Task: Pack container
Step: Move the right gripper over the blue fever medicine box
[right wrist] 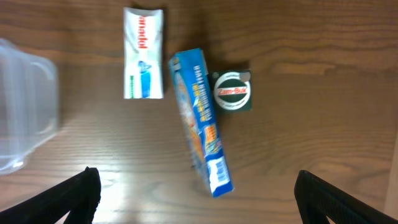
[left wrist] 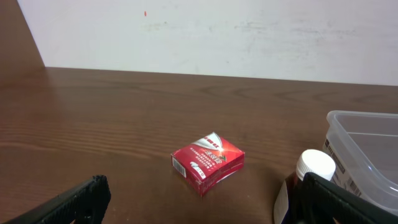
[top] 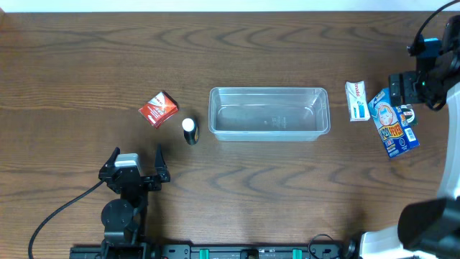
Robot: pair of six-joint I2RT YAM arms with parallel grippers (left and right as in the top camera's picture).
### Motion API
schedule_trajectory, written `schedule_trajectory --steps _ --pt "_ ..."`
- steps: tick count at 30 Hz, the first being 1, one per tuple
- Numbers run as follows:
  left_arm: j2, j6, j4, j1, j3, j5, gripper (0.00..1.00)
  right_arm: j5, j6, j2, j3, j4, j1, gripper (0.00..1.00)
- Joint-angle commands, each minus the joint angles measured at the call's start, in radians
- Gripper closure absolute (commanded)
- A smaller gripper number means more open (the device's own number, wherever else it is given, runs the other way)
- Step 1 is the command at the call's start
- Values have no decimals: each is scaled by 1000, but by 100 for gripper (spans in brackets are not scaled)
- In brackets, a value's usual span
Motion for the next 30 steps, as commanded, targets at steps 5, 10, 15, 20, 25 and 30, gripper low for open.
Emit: schedule_trajectory --steps 5,10,15,20,25,30 --pt "-6 17 -14 7 -32 11 2 -143 -106 133 -10 16 -109 4" --pt "-6 17 -14 7 -32 11 2 -270 -157 209 -13 -12 -151 8" --pt "-6 17 -14 7 -32 11 2 -270 -156 283 -13 -15 -156 11" --pt "-6 17 -14 7 -32 11 2 -270 -156 326 -13 -18 -156 18" --pt "-6 17 -14 7 -32 11 2 -268 -151 333 -17 -22 -156 30" --pt "-6 17 -14 7 -32 11 2 -221 -104 333 -17 -18 -156 37"
